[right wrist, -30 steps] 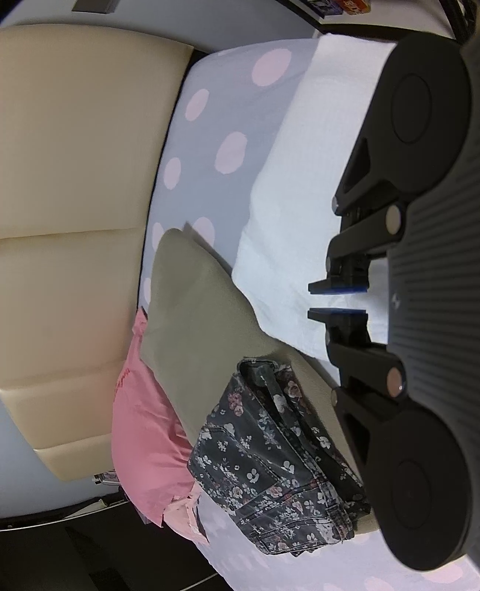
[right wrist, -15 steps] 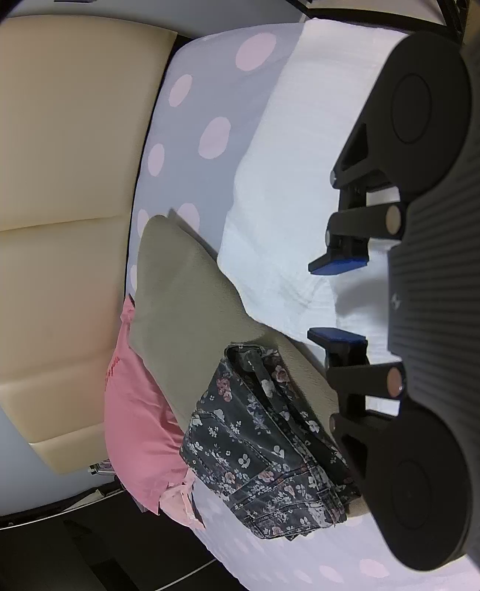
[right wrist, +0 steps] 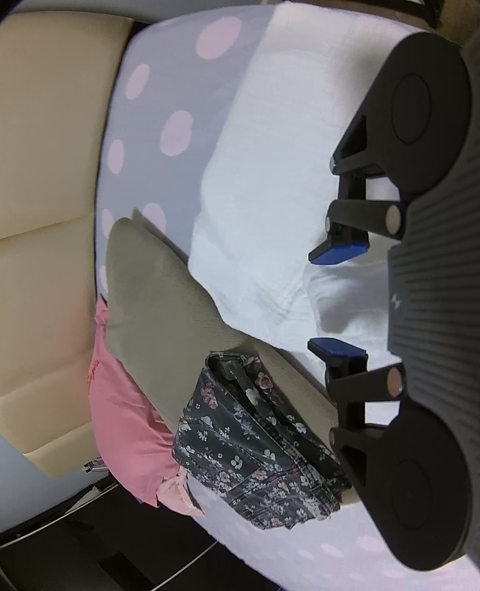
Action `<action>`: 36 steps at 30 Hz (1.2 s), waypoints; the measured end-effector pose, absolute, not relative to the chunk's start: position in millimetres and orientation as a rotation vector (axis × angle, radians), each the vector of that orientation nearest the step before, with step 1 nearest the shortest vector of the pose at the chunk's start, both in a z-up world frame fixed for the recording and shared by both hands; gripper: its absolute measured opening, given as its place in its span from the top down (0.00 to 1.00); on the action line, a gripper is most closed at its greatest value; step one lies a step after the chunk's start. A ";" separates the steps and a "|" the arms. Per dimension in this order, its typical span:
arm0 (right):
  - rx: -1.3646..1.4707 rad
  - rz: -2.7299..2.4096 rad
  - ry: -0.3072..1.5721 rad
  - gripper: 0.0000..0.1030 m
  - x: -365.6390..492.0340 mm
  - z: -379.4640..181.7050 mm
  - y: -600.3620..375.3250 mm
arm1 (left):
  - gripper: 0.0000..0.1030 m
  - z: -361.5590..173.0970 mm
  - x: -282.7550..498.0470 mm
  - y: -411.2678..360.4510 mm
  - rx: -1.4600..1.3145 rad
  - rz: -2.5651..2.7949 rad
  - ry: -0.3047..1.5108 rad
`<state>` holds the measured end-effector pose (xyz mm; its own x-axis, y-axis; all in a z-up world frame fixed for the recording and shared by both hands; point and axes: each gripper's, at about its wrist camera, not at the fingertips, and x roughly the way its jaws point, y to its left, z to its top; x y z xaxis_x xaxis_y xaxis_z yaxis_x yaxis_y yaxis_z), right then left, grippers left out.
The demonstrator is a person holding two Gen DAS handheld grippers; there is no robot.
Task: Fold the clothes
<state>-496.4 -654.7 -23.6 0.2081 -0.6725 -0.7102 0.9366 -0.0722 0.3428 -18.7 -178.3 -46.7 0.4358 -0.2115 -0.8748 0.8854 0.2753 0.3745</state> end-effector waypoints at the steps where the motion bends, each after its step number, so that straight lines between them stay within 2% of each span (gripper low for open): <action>1: 0.936 -1.372 0.361 0.54 -498.6 -24.1 -654.7 | 0.99 -41.3 -17.5 -177.7 1.012 -0.850 0.803; 9: 1.051 -1.310 0.347 0.52 -513.5 -30.9 -656.2 | 0.99 43.8 6.7 -150.7 0.761 -0.774 0.673; 17: 1.334 -1.208 0.384 0.52 -516.4 -66.4 -658.4 | 0.99 85.3 24.9 -138.2 0.667 -0.731 0.584; 18: 1.376 -1.185 0.370 0.59 -516.4 -70.8 -657.3 | 0.99 86.2 25.3 -137.9 0.672 -0.727 0.578; 19: 1.419 -1.162 0.356 0.80 -516.4 -75.1 -656.1 | 0.99 86.6 25.1 -138.0 0.681 -0.723 0.571; 20: 1.437 -1.147 0.345 0.89 -515.6 -76.4 -654.3 | 0.99 86.4 24.6 -136.7 0.686 -0.719 0.566; 21: 1.421 -1.149 0.337 0.93 -513.6 -73.0 -652.0 | 0.99 86.4 24.9 -135.4 0.686 -0.715 0.563; 31: 1.101 -1.167 -0.043 0.95 -516.0 20.8 -629.5 | 0.99 104.8 40.0 -119.8 0.660 -0.674 0.526; 36: 0.982 -1.169 -0.015 0.95 -500.2 47.5 -624.7 | 0.99 110.8 48.0 -123.2 0.676 -0.664 0.511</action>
<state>-500.2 -624.7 47.5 0.4392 -0.7710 -0.4612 0.7591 0.0438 0.6495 48.0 -123.2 110.8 0.6818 -0.3863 -0.6212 0.6995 0.5927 0.3991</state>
